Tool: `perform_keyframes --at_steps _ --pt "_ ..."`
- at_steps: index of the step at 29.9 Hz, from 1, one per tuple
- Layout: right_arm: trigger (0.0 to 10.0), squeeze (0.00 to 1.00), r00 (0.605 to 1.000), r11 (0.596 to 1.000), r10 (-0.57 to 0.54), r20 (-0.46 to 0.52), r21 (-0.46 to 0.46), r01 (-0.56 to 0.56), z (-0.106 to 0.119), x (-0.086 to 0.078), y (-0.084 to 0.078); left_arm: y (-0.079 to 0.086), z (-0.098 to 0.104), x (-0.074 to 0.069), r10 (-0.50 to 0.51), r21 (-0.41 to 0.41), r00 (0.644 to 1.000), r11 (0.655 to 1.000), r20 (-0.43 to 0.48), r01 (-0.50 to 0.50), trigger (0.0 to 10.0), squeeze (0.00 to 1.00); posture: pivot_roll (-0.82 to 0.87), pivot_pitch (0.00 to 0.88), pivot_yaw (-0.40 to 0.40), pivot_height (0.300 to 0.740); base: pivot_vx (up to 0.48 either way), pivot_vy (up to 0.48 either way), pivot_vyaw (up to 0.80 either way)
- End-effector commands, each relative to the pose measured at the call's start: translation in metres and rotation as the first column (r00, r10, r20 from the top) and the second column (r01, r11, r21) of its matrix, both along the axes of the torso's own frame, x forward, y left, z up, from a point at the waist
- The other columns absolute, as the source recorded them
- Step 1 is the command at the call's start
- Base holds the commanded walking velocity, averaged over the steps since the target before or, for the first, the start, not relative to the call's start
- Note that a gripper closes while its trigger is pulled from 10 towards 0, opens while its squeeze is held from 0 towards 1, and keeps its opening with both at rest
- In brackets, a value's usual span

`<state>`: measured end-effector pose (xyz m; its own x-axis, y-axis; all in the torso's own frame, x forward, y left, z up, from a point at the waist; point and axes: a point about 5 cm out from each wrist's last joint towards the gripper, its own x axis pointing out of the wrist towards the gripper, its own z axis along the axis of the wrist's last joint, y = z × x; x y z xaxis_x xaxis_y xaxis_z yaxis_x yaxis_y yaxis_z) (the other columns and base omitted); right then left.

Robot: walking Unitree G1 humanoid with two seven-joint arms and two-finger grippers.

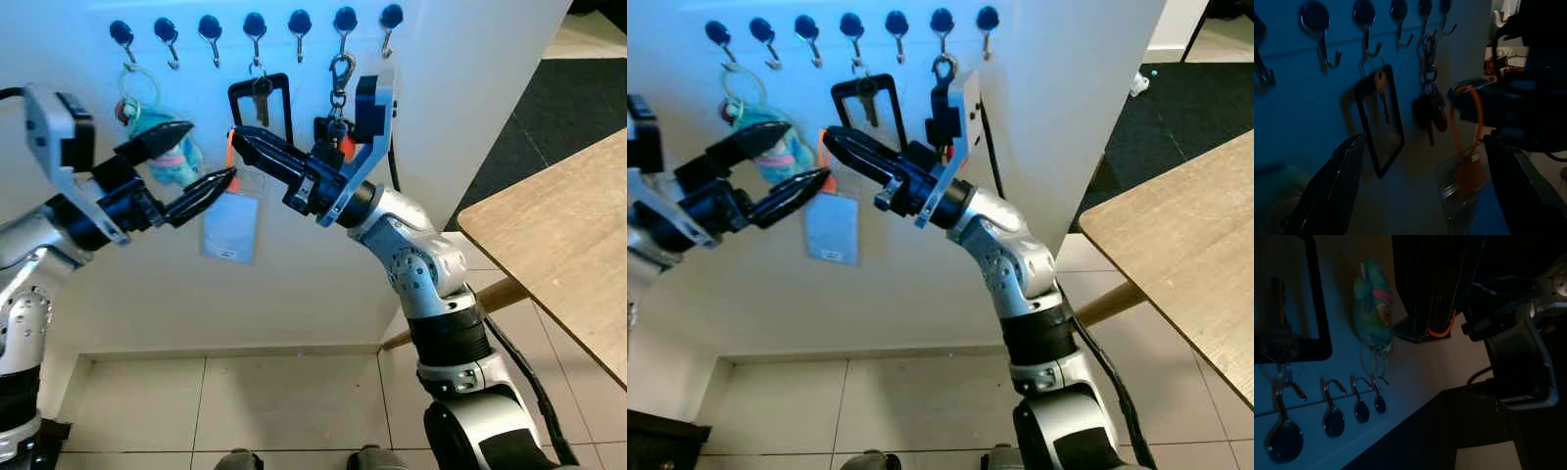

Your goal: Hang keys on a hook

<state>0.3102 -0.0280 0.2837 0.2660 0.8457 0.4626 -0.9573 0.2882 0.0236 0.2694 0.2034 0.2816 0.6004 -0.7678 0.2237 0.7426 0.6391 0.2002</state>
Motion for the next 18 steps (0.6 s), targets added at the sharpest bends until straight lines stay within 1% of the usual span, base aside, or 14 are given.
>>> perform_keyframes --at_steps 1,2,3,4,7,8,9,10,12,13,14,16,18 --pt "10.0 0.0 1.0 1.0 0.006 0.02 0.004 -0.006 0.003 -0.002 0.002 -0.002 -0.004 0.003 -0.001 -0.023 0.999 1.0 -0.039 0.0 10.0 0.0 -0.04 0.131 0.067 0.74 0.0 0.0 0.0" --pt "10.0 0.0 1.0 1.0 0.002 0.022 0.001 -0.002 0.002 -0.002 0.002 -0.003 -0.005 0.003 0.001 -0.016 0.999 1.0 -0.054 -0.002 10.0 0.0 -0.04 0.129 0.068 0.74 0.0 0.0 0.0" --pt "10.0 0.0 1.0 1.0 -0.01 0.028 -0.009 0.01 0.002 -0.001 0.002 -0.005 -0.003 0.001 -0.022 -0.025 0.997 0.999 -0.069 0.02 10.0 0.0 -0.04 0.129 0.068 0.74 0.0 0.0 0.0" --pt "10.0 0.0 0.999 1.0 -0.015 0.031 -0.013 0.015 0.002 -0.001 0.002 -0.005 -0.002 0.0 -0.02 -0.025 0.997 1.0 -0.079 0.018 10.0 0.0 -0.04 0.129 0.068 0.74 0.0 0.0 0.0" --pt "10.0 0.0 0.999 1.0 -0.026 0.033 -0.014 0.026 0.002 0.001 0.001 -0.001 -0.003 0.001 0.011 -0.004 0.996 1.0 -0.094 -0.011 9.9 0.0 -0.04 0.129 0.068 0.74 0.0 0.0 0.0" --pt "10.0 0.0 0.999 1.0 -0.027 0.034 -0.013 0.028 0.002 0.001 0.0 0.0 -0.003 0.001 0.018 -0.005 0.995 1.0 -0.099 -0.019 9.6 0.0 -0.04 0.129 0.068 0.74 0.0 0.0 0.0" --pt "10.0 0.0 0.999 1.0 -0.027 0.034 -0.013 0.028 0.002 0.001 0.0 0.0 -0.003 0.001 0.018 -0.005 0.995 1.0 -0.099 -0.019 9.6 0.0 -0.04 0.129 0.068 0.74 0.0 0.0 0.0" --pt "10.0 0.0 0.999 1.0 -0.028 0.035 -0.012 0.029 0.002 0.001 0.0 0.0 -0.002 0.001 0.026 -0.001 0.995 1.0 -0.099 -0.026 9.4 0.0 -0.04 0.129 0.068 0.74 0.0 0.0 0.0" --pt "10.0 0.0 0.999 0.999 -0.029 0.035 -0.012 0.03 0.003 0.002 0.0 0.0 -0.002 0.001 0.032 -0.004 0.994 0.999 -0.101 -0.032 9.3 0.0 -0.04 0.129 0.068 0.74 0.0 0.0 0.0" --pt "10.0 0.0 0.999 0.999 -0.03 0.035 -0.011 0.031 0.002 0.002 0.0 0.0 0.001 0.001 0.042 -0.009 0.994 0.999 -0.101 -0.043 8.7 0.0 -0.03 0.124 0.065 0.74 0.0 0.0 0.0" --pt "10.0 0.0 0.999 0.999 -0.03 0.035 -0.012 0.03 0.002 0.002 0.001 -0.001 0.002 0.001 0.042 -0.016 0.994 0.999 -0.1 -0.044 8.3 0.0 -0.03 0.124 0.065 0.74 0.0 0.0 0.0" --pt "10.0 0.0 0.999 0.999 -0.03 0.036 -0.013 0.03 0.002 0.002 0.001 -0.002 0.004 0.001 0.044 -0.022 0.994 0.999 -0.102 -0.046 8.2 0.0 -0.03 0.124 0.065 0.74 0.0 0.0 0.0" --pt "10.0 0.0 0.999 0.999 -0.037 0.04 -0.028 0.038 -0.001 0.002 0.002 -0.004 0.008 0.0 0.034 -0.048 0.994 0.998 -0.103 -0.039 8.2 0.0 -0.03 0.124 0.065 0.74 0.0 0.0 0.0"
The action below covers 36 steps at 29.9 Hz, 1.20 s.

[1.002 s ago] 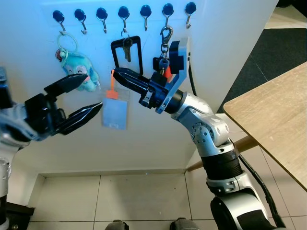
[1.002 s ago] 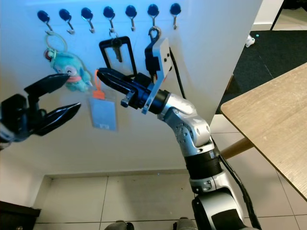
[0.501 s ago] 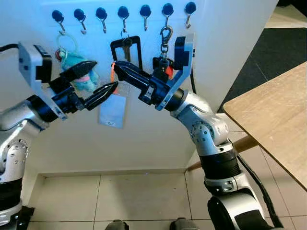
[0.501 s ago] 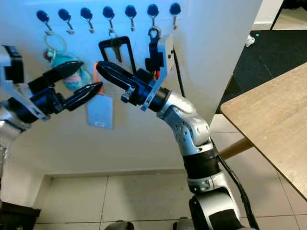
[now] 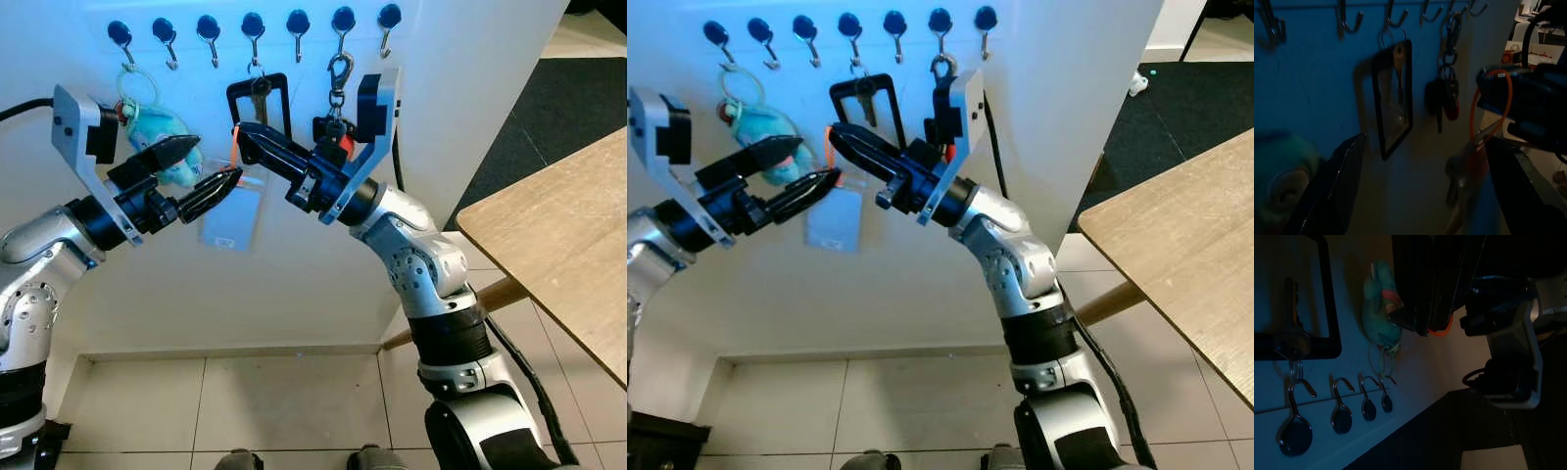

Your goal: Hang keys on a hook

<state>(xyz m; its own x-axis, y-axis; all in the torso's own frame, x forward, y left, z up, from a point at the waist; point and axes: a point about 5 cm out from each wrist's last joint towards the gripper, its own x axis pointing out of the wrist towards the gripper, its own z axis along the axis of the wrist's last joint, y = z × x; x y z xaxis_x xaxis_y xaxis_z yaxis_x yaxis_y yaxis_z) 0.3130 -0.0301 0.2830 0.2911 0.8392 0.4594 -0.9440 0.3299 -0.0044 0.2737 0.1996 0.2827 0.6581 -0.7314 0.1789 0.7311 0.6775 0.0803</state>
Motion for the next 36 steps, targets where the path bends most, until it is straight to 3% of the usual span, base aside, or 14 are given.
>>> perform_keyframes --at_steps 1,7,14,16,17,18,20,22,23,26,27,30,32,36 --pt "10.0 0.0 1.0 1.0 0.002 0.015 -0.023 -0.002 -0.001 0.0 0.005 -0.002 0.008 -0.005 -0.012 -0.017 1.0 1.0 0.019 0.012 8.2 0.0 -0.03 0.124 0.065 0.74 0.0 0.0 0.0" --pt "10.0 0.0 1.0 1.0 -0.007 0.016 -0.029 0.008 -0.002 0.001 0.005 -0.006 0.018 -0.01 -0.054 -0.063 0.998 0.996 0.033 0.056 8.2 0.0 -0.03 0.124 0.065 0.74 0.0 0.0 0.0" --pt "10.0 0.0 1.0 0.999 -0.01 0.019 -0.032 0.01 -0.003 0.001 0.005 -0.01 0.018 -0.014 -0.085 -0.057 0.996 0.995 0.021 0.086 7.9 0.0 -0.03 0.124 0.064 0.74 0.0 0.0 0.0" --pt "10.0 0.0 1.0 1.0 -0.012 0.022 -0.027 0.012 -0.002 0.001 0.005 -0.012 0.017 -0.016 -0.092 -0.053 0.996 0.994 0.008 0.092 6.7 0.0 -0.03 0.124 0.064 0.74 0.0 0.0 0.0" --pt "10.0 0.0 1.0 1.0 -0.013 0.023 -0.025 0.013 -0.002 0.002 0.005 -0.013 0.016 -0.016 -0.096 -0.052 0.995 0.994 0.003 0.096 6.7 0.0 -0.03 0.124 0.064 0.74 0.0 0.0 0.0" --pt "10.0 0.0 1.0 1.0 -0.014 0.024 -0.02 0.015 -0.001 0.002 0.005 -0.014 0.014 -0.017 -0.097 -0.042 0.995 0.994 -0.006 0.097 5.8 0.0 -0.03 0.124 0.064 0.74 0.0 0.0 0.0" --pt "10.0 0.0 1.0 1.0 -0.016 0.026 -0.015 0.016 0.0 0.002 0.005 -0.015 0.012 -0.017 -0.096 -0.03 0.995 0.995 -0.019 0.095 5.7 0.0 -0.03 0.123 0.065 0.74 0.0 0.0 0.0" --pt "10.0 0.0 0.999 1.0 -0.017 0.028 -0.012 0.017 0.002 0.003 0.005 -0.017 0.009 -0.015 -0.091 -0.027 0.995 0.996 -0.033 0.09 6.0 0.0 -0.03 0.123 0.065 0.74 0.0 0.0 0.0" --pt "10.0 0.0 0.999 1.0 -0.016 0.03 -0.011 0.016 0.002 0.003 0.005 -0.019 0.007 -0.014 -0.087 -0.023 0.995 0.996 -0.04 0.086 6.9 0.0 -0.03 0.12 0.063 0.74 0.0 0.0 0.0" --pt "10.0 0.0 0.999 1.0 -0.016 0.032 -0.01 0.016 0.003 0.003 0.005 -0.02 0.006 -0.014 -0.085 -0.02 0.995 0.996 -0.045 0.084 6.9 0.0 -0.03 0.12 0.063 0.74 0.0 0.0 0.0" --pt "10.0 0.0 0.999 1.0 -0.015 0.033 -0.01 0.015 0.003 0.003 0.005 -0.022 0.006 -0.013 -0.082 -0.019 0.996 0.997 -0.046 0.081 9.6 0.0 -0.03 0.116 0.062 0.74 0.0 0.0 0.0" --pt "10.0 0.0 0.999 1.0 -0.014 0.036 -0.011 0.015 0.003 0.003 0.005 -0.025 0.006 -0.013 -0.086 -0.027 0.995 0.996 -0.048 0.085 10.0 0.0 -0.03 0.116 0.062 0.74 0.0 0.0 0.0" --pt "10.0 0.0 0.999 1.0 -0.01 0.038 -0.013 0.011 0.004 0.003 0.007 -0.029 0.008 -0.012 -0.096 -0.057 0.995 0.994 -0.039 0.094 0.0 0.0 -0.03 0.11 0.061 0.74 0.0 0.0 0.0" --pt "10.0 0.0 0.999 1.0 -0.007 0.039 -0.013 0.007 0.004 0.003 0.007 -0.028 0.008 -0.011 -0.087 -0.064 0.995 0.994 -0.04 0.084 0.0 0.0 -0.03 0.11 0.061 0.74 0.0 0.0 0.0"
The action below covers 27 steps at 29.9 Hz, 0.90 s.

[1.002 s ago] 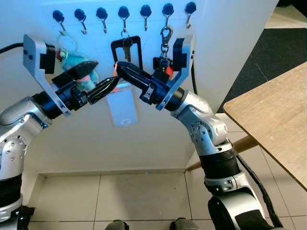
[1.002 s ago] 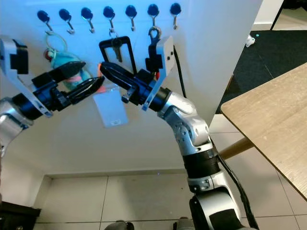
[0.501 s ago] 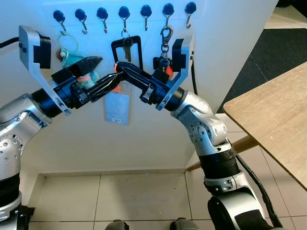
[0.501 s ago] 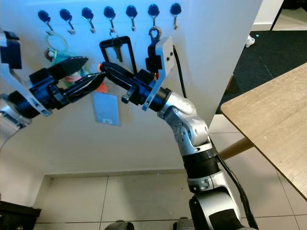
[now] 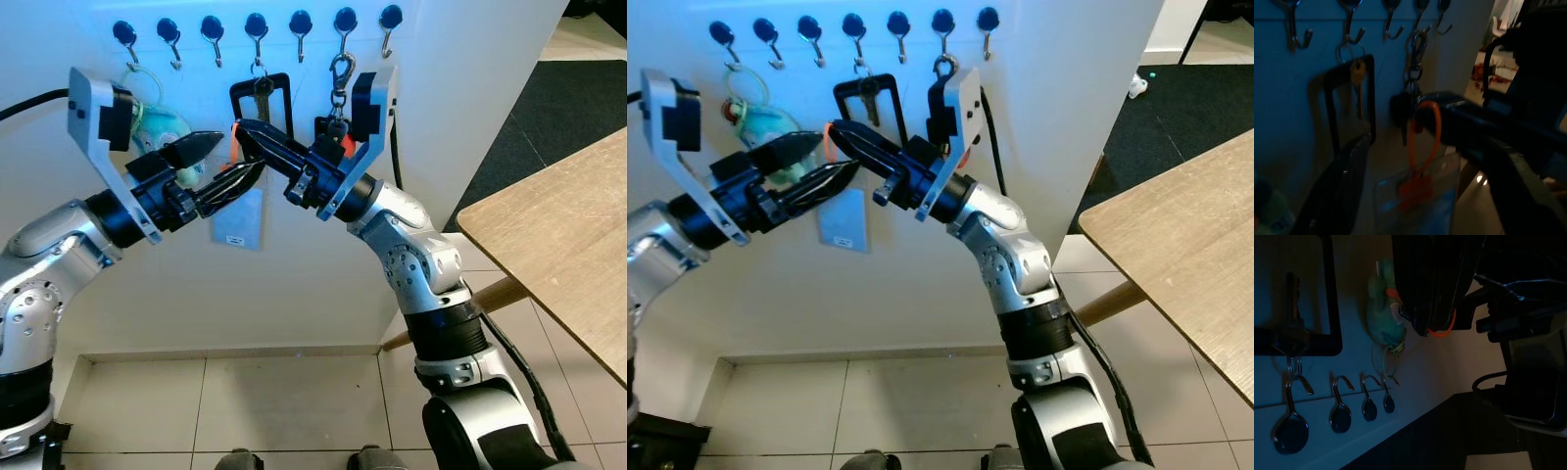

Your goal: Hang keys on a hook

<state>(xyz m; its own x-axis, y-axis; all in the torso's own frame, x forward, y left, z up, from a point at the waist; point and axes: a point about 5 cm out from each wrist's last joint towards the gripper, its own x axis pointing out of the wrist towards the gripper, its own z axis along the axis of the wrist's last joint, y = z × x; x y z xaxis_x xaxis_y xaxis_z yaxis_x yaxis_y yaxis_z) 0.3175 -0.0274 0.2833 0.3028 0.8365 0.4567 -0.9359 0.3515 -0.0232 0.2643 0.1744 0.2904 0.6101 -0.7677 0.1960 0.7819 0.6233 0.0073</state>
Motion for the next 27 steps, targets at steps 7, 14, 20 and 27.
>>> perform_keyframes --at_steps 7,14,20,27 --pt "10.0 0.0 0.999 1.0 0.025 0.022 0.002 -0.025 0.0043 -0.0024 0.0057 -0.0043 -0.0013 -0.002 -0.014 0.016 1.0 1.0 0.0 0.014 0.0 0.0 -0.03 0.11 0.061 0.74 0.0 0.0 0.0" --pt "10.0 0.0 0.999 1.0 0.026 0.02 0.007 -0.026 0.0048 -0.0023 0.0065 -0.0028 -0.0034 -0.0005 0.004 0.044 1.0 0.999 -0.003 -0.004 0.0 0.0 -0.03 0.114 0.063 0.74 0.0 0.0 0.0" --pt "10.0 0.0 0.999 0.999 0.035 0.017 0.018 -0.035 0.0059 -0.0032 0.0064 -0.0036 -0.0039 0.0012 0.014 0.057 1.0 0.998 0.001 -0.014 0.0 0.0 -0.03 0.115 0.064 0.74 0.0 0.0 0.0" --pt "10.0 0.0 0.999 0.998 0.05 0.013 0.03 -0.05 0.0067 -0.0048 0.0054 -0.0037 -0.0033 0.002 0.022 0.073 1.0 0.997 0.015 -0.023 0.0 0.0 -0.03 0.116 0.065 0.74 0.0 0.0 0.0"
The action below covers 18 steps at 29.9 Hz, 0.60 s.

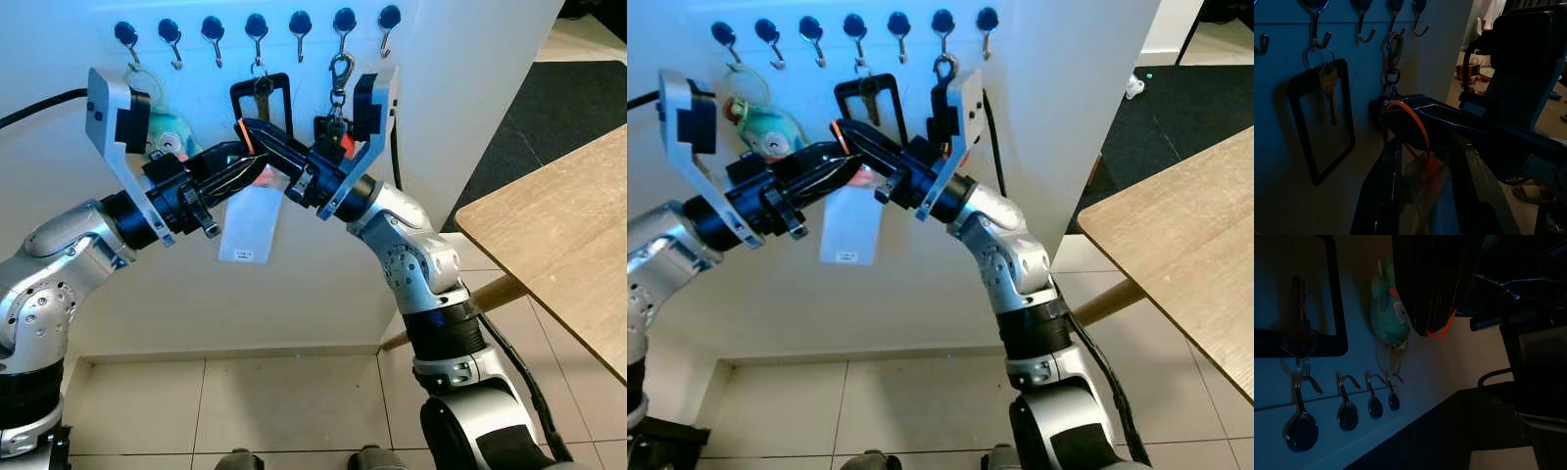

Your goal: Hang keys on a hook

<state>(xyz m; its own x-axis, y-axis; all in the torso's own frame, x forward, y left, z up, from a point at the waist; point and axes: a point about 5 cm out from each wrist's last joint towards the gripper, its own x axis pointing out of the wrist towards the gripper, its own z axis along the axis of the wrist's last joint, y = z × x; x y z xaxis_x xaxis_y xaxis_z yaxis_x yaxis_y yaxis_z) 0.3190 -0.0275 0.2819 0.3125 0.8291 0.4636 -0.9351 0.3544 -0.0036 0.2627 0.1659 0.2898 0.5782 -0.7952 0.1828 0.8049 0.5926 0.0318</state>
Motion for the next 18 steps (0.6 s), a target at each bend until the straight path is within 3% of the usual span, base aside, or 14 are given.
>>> perform_keyframes --at_steps 1,13,14,18 --pt "10.0 0.0 0.998 0.998 0.053 0.029 0.016 -0.053 0.008 -0.006 0.006 0.005 -0.003 0.004 0.061 0.047 0.998 0.997 0.005 -0.061 0.0 0.0 -0.03 0.116 0.065 0.74 0.0 0.0 0.0" --pt "10.0 0.0 0.997 0.997 0.072 0.021 0.018 -0.072 0.007 -0.007 0.003 0.012 0.0 0.004 0.088 0.063 0.996 0.994 0.029 -0.09 0.0 0.0 -0.03 0.116 0.062 0.74 0.0 0.0 0.0" --pt "10.0 0.0 0.997 0.996 0.081 0.019 0.022 -0.081 0.007 -0.008 0.002 0.015 0.001 0.003 0.088 0.057 0.996 0.994 0.033 -0.09 0.6 0.0 -0.03 0.116 0.062 0.74 0.0 0.0 0.0" --pt "10.0 0.0 0.995 0.995 0.095 0.019 0.026 -0.096 0.007 -0.009 0.001 0.018 0.003 0.002 0.089 0.051 0.995 0.995 0.037 -0.09 0.9 0.0 -0.03 0.115 0.061 0.74 0.0 0.0 0.0"
